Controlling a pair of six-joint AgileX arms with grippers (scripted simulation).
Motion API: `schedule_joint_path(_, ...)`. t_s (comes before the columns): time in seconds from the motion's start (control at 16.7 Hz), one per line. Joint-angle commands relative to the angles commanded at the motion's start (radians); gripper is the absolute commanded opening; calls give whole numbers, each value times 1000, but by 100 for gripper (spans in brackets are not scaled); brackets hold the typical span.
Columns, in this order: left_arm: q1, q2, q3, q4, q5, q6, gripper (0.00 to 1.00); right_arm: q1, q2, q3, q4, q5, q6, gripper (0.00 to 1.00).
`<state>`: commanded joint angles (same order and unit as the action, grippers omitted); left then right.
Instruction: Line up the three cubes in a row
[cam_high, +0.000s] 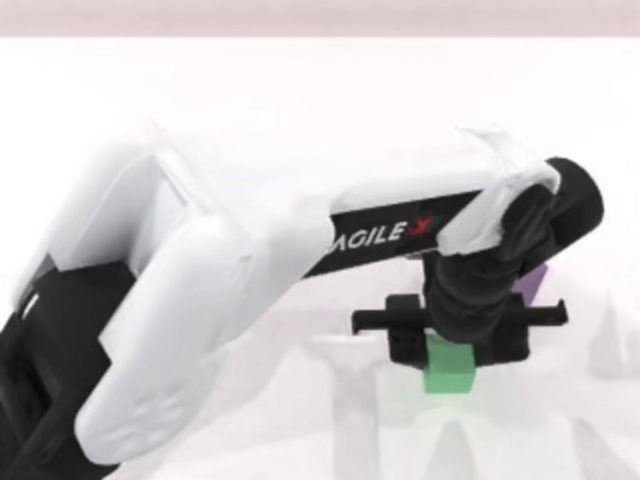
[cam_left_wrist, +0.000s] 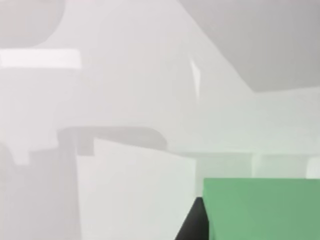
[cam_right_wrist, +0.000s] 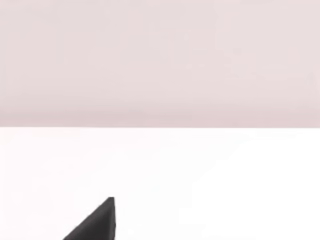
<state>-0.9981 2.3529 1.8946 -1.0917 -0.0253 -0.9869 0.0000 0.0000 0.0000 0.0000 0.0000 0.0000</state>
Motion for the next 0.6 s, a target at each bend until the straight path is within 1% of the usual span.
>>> schedule_joint_path(0.18, 0, 0, 0, 0, 0, 0, 0, 0, 0, 0, 0, 0, 0, 100)
schedule_joint_path(0.6, 0, 0, 0, 0, 0, 0, 53, 0, 0, 0, 0, 0, 0, 100)
